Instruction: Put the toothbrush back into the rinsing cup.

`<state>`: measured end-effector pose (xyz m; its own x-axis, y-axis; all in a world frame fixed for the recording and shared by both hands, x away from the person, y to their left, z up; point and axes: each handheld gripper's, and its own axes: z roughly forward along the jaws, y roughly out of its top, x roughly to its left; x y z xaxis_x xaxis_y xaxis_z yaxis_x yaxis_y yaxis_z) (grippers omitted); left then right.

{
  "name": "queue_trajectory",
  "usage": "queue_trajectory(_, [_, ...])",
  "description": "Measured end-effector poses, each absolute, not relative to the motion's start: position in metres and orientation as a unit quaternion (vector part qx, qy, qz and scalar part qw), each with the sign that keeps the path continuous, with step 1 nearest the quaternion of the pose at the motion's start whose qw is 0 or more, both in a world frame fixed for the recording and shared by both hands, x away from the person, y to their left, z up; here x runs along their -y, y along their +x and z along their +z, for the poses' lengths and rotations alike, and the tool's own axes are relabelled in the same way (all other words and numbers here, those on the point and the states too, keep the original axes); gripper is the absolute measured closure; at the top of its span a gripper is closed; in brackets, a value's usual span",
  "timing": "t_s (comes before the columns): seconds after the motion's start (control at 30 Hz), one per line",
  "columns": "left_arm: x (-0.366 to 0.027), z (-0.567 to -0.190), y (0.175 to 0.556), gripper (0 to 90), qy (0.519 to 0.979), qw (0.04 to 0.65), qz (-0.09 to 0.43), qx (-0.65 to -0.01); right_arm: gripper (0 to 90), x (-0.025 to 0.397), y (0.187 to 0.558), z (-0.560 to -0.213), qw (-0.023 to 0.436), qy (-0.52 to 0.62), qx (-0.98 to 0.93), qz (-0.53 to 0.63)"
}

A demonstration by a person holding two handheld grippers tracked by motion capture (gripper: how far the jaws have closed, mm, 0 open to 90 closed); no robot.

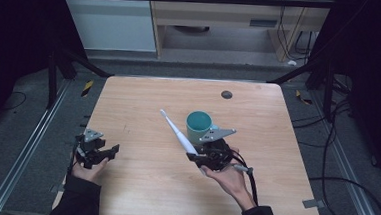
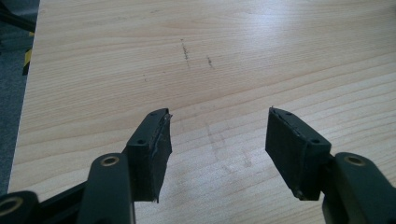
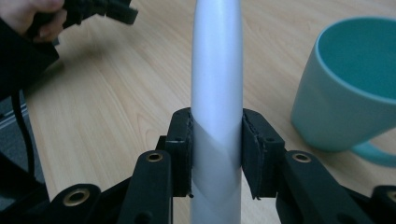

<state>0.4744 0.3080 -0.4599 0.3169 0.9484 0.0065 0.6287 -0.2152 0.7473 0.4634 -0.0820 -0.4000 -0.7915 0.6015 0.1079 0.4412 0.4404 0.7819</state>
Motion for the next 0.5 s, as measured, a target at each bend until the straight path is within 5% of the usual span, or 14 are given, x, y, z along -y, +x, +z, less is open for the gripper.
queue_trajectory(0.5, [-0.308, -0.459, 0.474, 39.7, 0.74, 0.333, 0.244, -0.532, 66.3, 0.071, 0.493, -0.376, 0.132, 0.336, -0.771, 0.525])
